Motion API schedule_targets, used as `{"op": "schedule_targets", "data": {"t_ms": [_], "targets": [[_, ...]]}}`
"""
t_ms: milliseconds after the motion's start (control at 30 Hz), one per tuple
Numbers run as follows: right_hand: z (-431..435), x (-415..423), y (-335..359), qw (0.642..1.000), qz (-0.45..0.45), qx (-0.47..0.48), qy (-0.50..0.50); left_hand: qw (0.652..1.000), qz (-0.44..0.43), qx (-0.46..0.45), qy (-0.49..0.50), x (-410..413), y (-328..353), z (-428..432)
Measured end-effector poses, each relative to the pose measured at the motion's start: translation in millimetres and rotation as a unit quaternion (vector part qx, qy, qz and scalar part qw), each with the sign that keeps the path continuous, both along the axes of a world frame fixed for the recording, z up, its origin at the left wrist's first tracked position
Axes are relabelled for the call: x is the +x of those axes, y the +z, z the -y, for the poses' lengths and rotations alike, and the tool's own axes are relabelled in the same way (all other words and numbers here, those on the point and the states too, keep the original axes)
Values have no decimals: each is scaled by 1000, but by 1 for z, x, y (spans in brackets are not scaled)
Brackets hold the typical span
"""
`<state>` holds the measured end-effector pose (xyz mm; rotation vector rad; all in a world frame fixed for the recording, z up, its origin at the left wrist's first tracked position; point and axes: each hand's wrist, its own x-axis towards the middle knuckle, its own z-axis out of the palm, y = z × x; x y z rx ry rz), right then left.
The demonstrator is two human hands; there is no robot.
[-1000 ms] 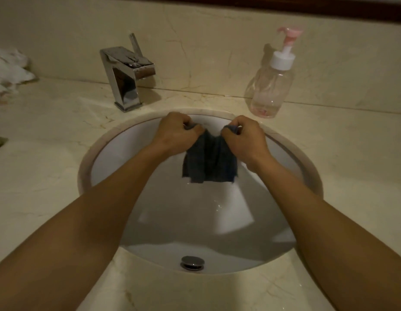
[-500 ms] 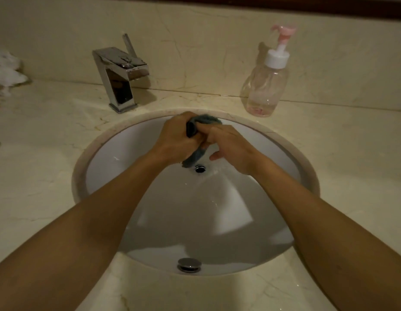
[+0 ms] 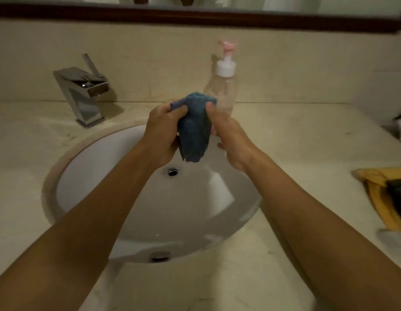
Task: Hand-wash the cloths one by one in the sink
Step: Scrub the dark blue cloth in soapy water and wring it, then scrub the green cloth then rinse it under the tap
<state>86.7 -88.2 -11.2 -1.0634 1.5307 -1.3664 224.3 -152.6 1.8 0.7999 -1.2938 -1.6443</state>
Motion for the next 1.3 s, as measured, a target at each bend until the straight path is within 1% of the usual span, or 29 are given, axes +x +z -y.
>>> {"op": "schedule_targets", "data": {"t_ms": [33, 67, 100, 133, 200, 233, 300, 333, 467, 500, 533, 567, 600, 667, 700, 767, 800, 833, 867, 900, 933, 967, 1000, 1033, 1067, 1100, 1167, 1233, 1300], "targets": [[-15, -9, 3, 997, 51, 35, 41, 1000, -9, 13, -23, -9, 3, -10], [-32, -20, 7, 994, 89, 48, 46, 999, -15, 21, -47, -20, 4, -20], [-47, -33, 11, 994, 96, 46, 32, 997, -21, 26, -70, -32, 6, -32], [-63, -45, 18, 997, 74, 31, 4, 996, -22, 28, -87, -46, 9, -44], [-96, -75, 33, 996, -35, 0, -83, 993, -6, 12, -114, -79, 14, -73], [-116, -90, 42, 987, -93, -2, -132, 993, 5, -6, -121, -98, 16, -88], [-157, -123, 59, 970, -145, -1, -194, 990, 20, -42, -130, -137, 21, -124], [-178, -140, 65, 969, -146, 5, -199, 989, 29, -48, -134, -157, 22, -142], [-270, -204, 84, 979, -46, 40, -195, 981, 86, -79, -156, -229, 25, -214], [-291, -220, 85, 978, -43, 51, -197, 978, 101, -97, -156, -243, 26, -230], [-308, -235, 83, 973, -66, 70, -210, 973, 122, -123, -155, -255, 26, -245], [-329, -247, 81, 959, -122, 101, -233, 962, 150, -167, -157, -266, 27, -264], [-336, -252, 74, 933, -211, 146, -251, 943, 189, -226, -153, -269, 24, -271], [-350, -268, 48, 845, -396, 227, -278, 874, 279, -371, -143, -275, 12, -288], [-353, -274, 33, 808, -457, 248, -279, 838, 311, -428, -134, -276, 5, -295], [-358, -275, 7, 771, -505, 275, -271, 784, 348, -505, -96, -277, -6, -305], [-359, -274, 1, 760, -516, 269, -291, 768, 355, -529, -68, -278, -9, -307], [-361, -272, 2, 753, -525, 243, -314, 763, 350, -541, -51, -278, -9, -308], [-363, -271, 5, 750, -538, 191, -335, 767, 331, -547, -47, -277, -8, -307], [-365, -269, 8, 756, -541, 133, -343, 773, 309, -552, -59, -276, -8, -305], [-366, -264, 11, 773, -540, 85, -321, 771, 299, -556, -87, -275, -8, -303], [-366, -258, 16, 797, -535, 77, -269, 758, 305, -564, -118, -274, -9, -300], [-364, -259, 15, 824, -522, 89, -199, 739, 322, -573, -144, -272, -12, -298], [-363, -253, 16, 834, -515, 140, -138, 723, 336, -580, -165, -270, -15, -296], [-361, -252, 15, 840, -494, 200, -98, 714, 346, -580, -183, -267, -17, -293], [-361, -252, 16, 822, -503, 254, -79, 712, 352, -576, -194, -263, -17, -291], [-358, -252, 28, 787, -534, 300, -75, 718, 371, -552, -207, -254, -11, -285], [-348, -244, 48, 760, -576, 279, -113, 724, 392, -530, -204, -237, 0, -273], [-332, -226, 67, 763, -590, 217, -151, 732, 405, -515, -187, -213, 9, -251]]}}
